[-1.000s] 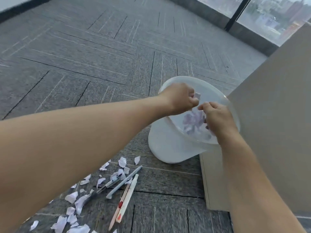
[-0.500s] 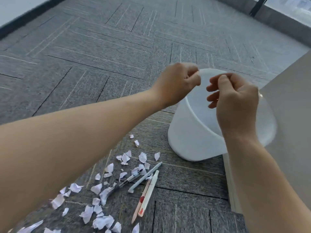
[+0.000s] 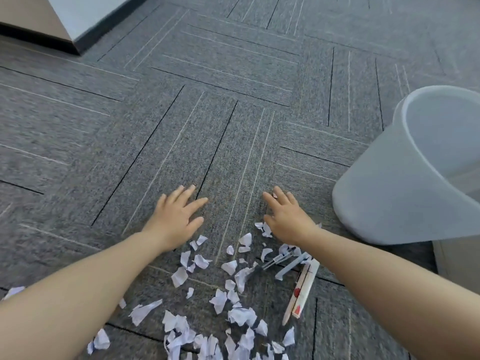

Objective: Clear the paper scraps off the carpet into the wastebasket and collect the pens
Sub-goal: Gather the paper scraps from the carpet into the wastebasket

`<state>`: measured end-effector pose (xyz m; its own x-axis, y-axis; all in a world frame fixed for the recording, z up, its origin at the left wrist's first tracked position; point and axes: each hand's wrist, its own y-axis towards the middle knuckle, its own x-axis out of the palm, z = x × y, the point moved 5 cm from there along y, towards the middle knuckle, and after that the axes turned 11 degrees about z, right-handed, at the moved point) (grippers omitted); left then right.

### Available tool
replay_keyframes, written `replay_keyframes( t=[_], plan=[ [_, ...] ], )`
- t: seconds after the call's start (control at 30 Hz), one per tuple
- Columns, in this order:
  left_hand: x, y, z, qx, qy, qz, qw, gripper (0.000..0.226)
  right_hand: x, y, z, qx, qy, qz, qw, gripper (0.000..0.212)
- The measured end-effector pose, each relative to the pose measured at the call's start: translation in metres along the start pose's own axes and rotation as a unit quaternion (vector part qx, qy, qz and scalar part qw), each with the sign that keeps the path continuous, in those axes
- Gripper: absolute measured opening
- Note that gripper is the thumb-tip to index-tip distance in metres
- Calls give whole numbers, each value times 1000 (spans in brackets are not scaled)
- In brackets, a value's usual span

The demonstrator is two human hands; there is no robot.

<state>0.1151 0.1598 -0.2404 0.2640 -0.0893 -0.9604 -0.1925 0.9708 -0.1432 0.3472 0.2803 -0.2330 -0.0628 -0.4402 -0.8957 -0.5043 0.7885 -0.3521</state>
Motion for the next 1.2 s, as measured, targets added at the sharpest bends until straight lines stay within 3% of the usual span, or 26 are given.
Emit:
replay_keyframes(
  t=[0.1, 0.2, 0.4, 0.53, 0.67, 0.8, 0.9, 1.0, 1.1, 1.2],
  plan=[
    [13, -16, -22, -6, -15, 8, 1000, 62, 16, 8, 0, 30, 6, 49, 998, 63],
    [22, -34, -17, 27, -89, 41, 995, 69, 36, -20, -24, 3, 54, 89, 995, 62],
    [32, -81, 23, 156, -234, 34, 959, 54, 72, -104, -79, -119, 121, 69, 983, 51],
    [21, -100, 21, 157, -276, 69, 946, 41, 61, -111, -88, -143, 123, 114, 975, 49],
    [20, -119, 23, 201, -254, 64, 944, 42, 80, -110, -105, -154, 50, 71, 984, 59],
    [31, -146, 22, 254, -222, 58, 940, 49, 92, -153, -106, -216, 39, 61, 974, 53],
    [38, -163, 21, 260, -168, 60, 949, 67, 99, -186, -89, -247, 22, 63, 967, 63],
    [48, -177, 28, 251, -96, 34, 963, 97, 113, -201, -75, -279, -70, 62, 956, 84],
    [57, -187, 38, 265, -52, 30, 962, 109, 125, -202, -67, -298, -118, 104, 941, 88],
    [62, -188, 48, 285, -31, 50, 957, 105, 127, -192, -71, -295, -111, 183, 931, 74]
  ],
)
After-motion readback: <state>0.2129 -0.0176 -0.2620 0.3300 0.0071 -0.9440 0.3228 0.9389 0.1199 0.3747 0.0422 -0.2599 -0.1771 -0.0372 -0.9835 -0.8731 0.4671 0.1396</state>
